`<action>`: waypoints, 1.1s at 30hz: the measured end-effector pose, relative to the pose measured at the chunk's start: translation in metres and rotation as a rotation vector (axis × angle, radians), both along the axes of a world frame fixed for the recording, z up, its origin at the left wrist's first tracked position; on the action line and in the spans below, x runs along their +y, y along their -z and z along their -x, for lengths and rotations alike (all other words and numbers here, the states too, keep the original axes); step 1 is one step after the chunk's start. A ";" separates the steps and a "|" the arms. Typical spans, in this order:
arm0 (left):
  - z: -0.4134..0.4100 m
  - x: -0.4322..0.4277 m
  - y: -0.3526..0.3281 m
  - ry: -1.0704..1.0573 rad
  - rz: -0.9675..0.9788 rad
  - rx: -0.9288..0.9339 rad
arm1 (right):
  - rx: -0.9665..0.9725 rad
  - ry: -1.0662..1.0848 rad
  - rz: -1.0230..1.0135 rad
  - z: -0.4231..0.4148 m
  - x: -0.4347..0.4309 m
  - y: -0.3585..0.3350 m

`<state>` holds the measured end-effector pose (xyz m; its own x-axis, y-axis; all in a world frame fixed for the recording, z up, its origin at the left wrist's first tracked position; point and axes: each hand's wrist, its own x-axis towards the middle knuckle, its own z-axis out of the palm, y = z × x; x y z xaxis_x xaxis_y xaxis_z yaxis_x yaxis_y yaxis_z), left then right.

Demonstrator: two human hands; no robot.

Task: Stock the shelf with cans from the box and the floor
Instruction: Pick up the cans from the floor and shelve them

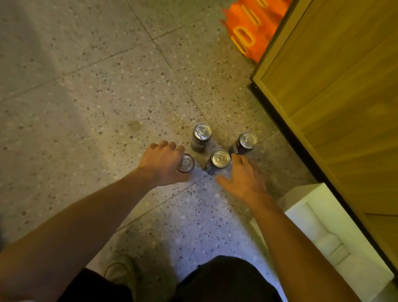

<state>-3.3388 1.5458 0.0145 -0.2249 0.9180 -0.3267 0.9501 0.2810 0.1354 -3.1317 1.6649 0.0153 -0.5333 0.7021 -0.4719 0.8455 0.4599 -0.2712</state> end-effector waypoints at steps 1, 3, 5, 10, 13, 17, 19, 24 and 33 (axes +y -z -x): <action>0.001 -0.003 0.006 -0.002 -0.002 -0.005 | 0.019 0.008 0.008 0.001 0.000 0.007; 0.002 -0.007 0.018 -0.015 -0.006 -0.022 | 0.072 0.050 0.037 0.005 0.000 0.021; 0.001 -0.008 0.030 -0.053 -0.018 -0.057 | 0.139 0.123 0.064 0.008 0.001 0.036; -0.006 -0.004 0.067 -0.281 -0.161 -0.335 | 0.436 0.379 0.142 0.011 -0.001 0.085; -0.013 -0.007 0.083 -0.399 -0.306 -0.581 | 0.590 0.474 0.162 0.012 -0.008 0.105; -0.020 -0.008 0.082 -0.438 -0.380 -0.694 | 0.659 0.476 0.136 0.009 -0.016 0.104; -0.021 -0.005 0.067 -0.411 -0.360 -0.716 | 0.674 0.453 0.124 0.008 -0.017 0.090; -0.023 0.007 -0.027 -0.407 -0.366 -0.746 | 0.713 0.414 0.101 0.003 -0.018 -0.006; -0.036 0.029 -0.385 -0.239 -0.342 -0.762 | 0.732 0.421 0.040 -0.029 -0.027 -0.353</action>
<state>-3.3032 1.5745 0.3992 -0.2566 0.9493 -0.1817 0.4863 0.2893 0.8245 -3.1023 1.6374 0.3680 -0.4120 0.9007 -0.1380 0.5484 0.1242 -0.8270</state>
